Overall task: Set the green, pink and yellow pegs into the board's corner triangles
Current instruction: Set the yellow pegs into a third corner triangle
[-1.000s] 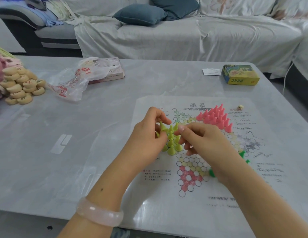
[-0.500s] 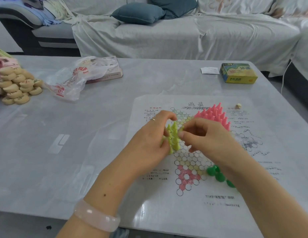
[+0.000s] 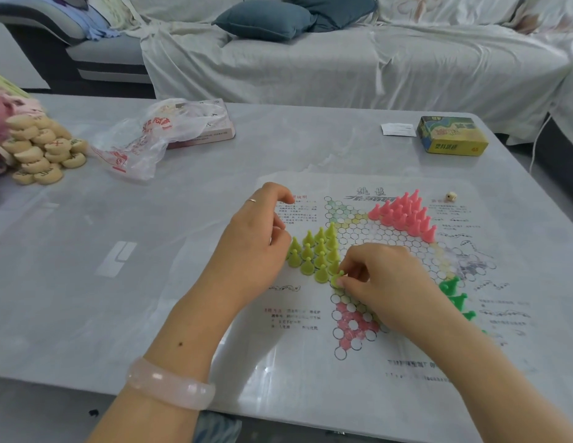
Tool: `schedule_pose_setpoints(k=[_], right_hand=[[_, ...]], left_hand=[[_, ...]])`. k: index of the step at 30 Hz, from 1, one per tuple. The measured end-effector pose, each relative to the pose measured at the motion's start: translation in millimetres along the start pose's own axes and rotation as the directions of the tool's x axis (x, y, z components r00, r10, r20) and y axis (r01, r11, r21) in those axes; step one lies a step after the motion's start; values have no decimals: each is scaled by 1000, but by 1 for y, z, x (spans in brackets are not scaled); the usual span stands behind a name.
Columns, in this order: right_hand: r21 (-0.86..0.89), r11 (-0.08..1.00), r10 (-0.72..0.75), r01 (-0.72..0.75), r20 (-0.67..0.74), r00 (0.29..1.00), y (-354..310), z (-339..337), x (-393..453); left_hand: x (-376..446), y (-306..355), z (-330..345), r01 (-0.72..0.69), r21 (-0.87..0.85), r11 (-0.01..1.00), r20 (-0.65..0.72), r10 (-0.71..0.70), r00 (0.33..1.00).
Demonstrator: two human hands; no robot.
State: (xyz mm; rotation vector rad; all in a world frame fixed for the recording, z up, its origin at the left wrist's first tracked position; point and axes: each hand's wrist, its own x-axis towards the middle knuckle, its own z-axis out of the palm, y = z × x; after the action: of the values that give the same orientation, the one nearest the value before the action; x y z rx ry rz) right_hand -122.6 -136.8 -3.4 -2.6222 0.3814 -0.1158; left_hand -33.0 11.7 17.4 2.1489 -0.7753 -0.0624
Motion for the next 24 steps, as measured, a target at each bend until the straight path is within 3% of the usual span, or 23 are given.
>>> schedule_pose_setpoints(k=[24], right_hand=[[-70,997,-35,35,-4,999,-1,6,0]], left_hand=[[-1,2,1,-7,15,1000,35,6,999]])
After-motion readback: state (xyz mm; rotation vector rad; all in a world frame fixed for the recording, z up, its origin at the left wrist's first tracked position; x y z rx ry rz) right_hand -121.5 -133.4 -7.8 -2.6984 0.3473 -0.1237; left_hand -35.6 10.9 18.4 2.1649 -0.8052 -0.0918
